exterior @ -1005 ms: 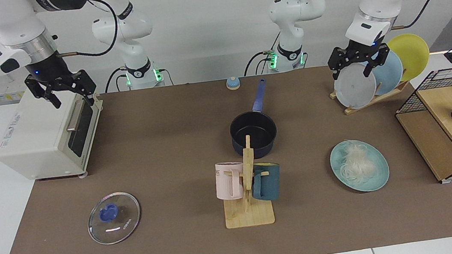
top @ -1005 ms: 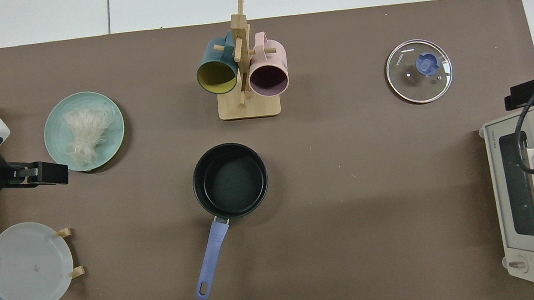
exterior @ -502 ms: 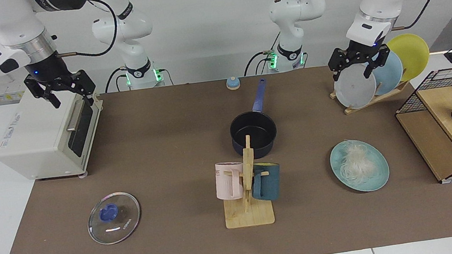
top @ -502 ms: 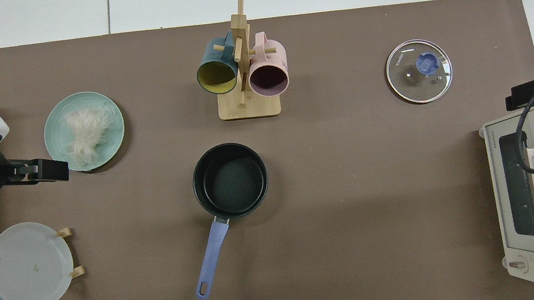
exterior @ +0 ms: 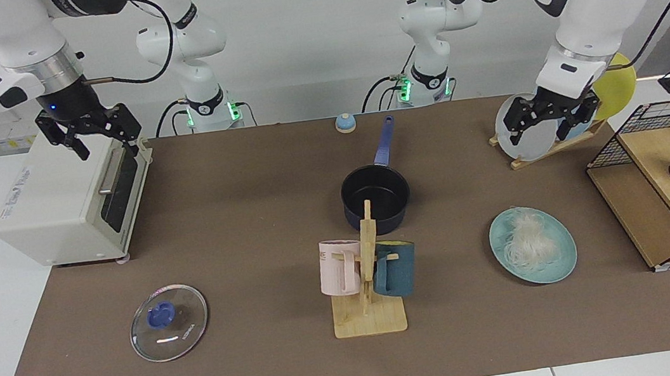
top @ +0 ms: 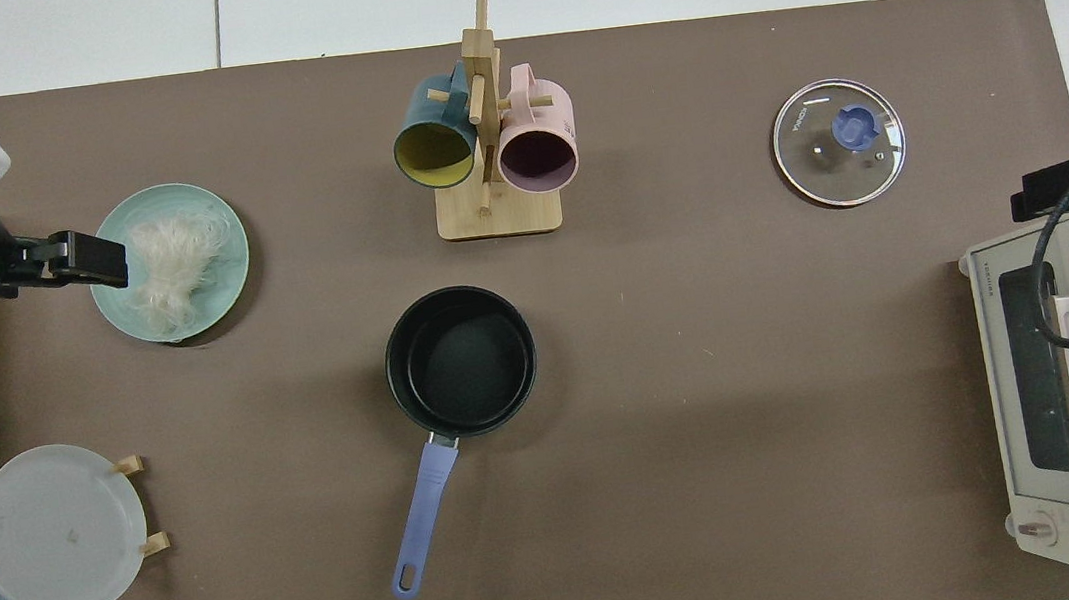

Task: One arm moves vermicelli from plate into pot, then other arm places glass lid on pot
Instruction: 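Lower the left gripper onto the vermicelli on the blue plate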

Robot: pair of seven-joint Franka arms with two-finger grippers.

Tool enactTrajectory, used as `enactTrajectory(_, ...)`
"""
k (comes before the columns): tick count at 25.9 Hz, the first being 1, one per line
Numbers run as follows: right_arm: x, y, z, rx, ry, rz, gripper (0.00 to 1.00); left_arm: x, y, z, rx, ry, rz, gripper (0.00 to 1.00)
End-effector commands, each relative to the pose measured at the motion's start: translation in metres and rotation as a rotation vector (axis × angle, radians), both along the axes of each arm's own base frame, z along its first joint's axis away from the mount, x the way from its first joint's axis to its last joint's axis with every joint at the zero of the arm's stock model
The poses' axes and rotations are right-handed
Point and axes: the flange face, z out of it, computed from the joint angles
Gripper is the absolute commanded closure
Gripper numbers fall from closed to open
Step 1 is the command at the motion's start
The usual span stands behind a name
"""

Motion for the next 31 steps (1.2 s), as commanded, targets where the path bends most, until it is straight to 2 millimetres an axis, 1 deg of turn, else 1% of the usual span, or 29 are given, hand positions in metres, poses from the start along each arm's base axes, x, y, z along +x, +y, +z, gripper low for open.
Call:
enactTrajectory(1, -0.003, -0.003, 0.003, 0.006, 0.000, 0.021, 0.00, 0.025, 0.004, -0.020, 0.004, -0.009, -0.010, 0.00)
enactTrajectory(2, -0.003, -0.003, 0.003, 0.007, 0.003, 0.021, 0.00, 0.030, 0.008, -0.029, 0.004, -0.006, -0.010, 0.00)
enactTrajectory(4, -0.003, -0.001, 0.003, 0.005, 0.000, 0.026, 0.00, 0.035, 0.011, -0.036, 0.005, -0.013, -0.022, 0.00)
enactTrajectory(7, -0.003, -0.001, 0.003, 0.006, 0.000, 0.026, 0.00, 0.040, 0.014, -0.043, 0.017, -0.023, -0.024, 0.00)
enactTrajectory(9, -0.003, -0.007, 0.003, 0.006, -0.001, 0.015, 0.00, 0.043, 0.015, -0.048, 0.027, -0.029, -0.026, 0.00)
enactTrajectory(10, -0.003, -0.007, 0.003, 0.006, 0.000, 0.014, 0.00, 0.044, 0.014, -0.052, 0.027, -0.028, -0.026, 0.00)
enactTrajectory(12, -0.004, -0.007, 0.004, 0.005, 0.003, 0.015, 0.00, 0.050, 0.018, -0.066, 0.027, -0.020, -0.022, 0.00)
enactTrajectory(14, -0.003, -0.005, 0.003, 0.006, 0.000, 0.018, 0.00, 0.059, 0.030, -0.080, 0.029, -0.026, -0.007, 0.00)
enactTrajectory(16, -0.003, -0.004, 0.004, 0.007, 0.003, 0.020, 0.00, 0.062, 0.025, -0.089, 0.029, -0.037, -0.011, 0.00)
enactTrajectory(18, -0.005, -0.006, 0.003, 0.006, 0.013, 0.025, 0.00, 0.064, 0.026, -0.099, 0.026, -0.034, -0.006, 0.00)
enactTrajectory(19, -0.005, -0.007, 0.003, 0.004, 0.013, 0.026, 0.00, 0.067, 0.028, -0.107, 0.027, -0.031, -0.005, 0.00)
enactTrajectory(21, -0.004, -0.008, 0.004, 0.005, 0.004, 0.024, 0.00, 0.072, 0.031, -0.134, 0.026, -0.020, -0.006, 0.00)
enactTrajectory(23, -0.001, -0.004, 0.003, -0.012, -0.002, 0.030, 0.00, 0.071, 0.033, -0.155, 0.024, -0.021, -0.003, 0.00)
enactTrajectory(27, 0.002, -0.004, 0.008, -0.018, -0.008, 0.031, 0.00, 0.067, 0.033, -0.185, 0.021, -0.043, 0.002, 0.00)
enactTrajectory(29, 0.015, -0.002, 0.003, -0.023, 0.004, 0.032, 0.00, 0.066, 0.033, -0.198, 0.021, -0.050, -0.002, 0.00)
enactTrajectory(31, 0.037, 0.001, 0.002, -0.031, 0.008, 0.035, 0.00, 0.065, 0.032, -0.220, 0.019, -0.056, -0.006, 0.00)
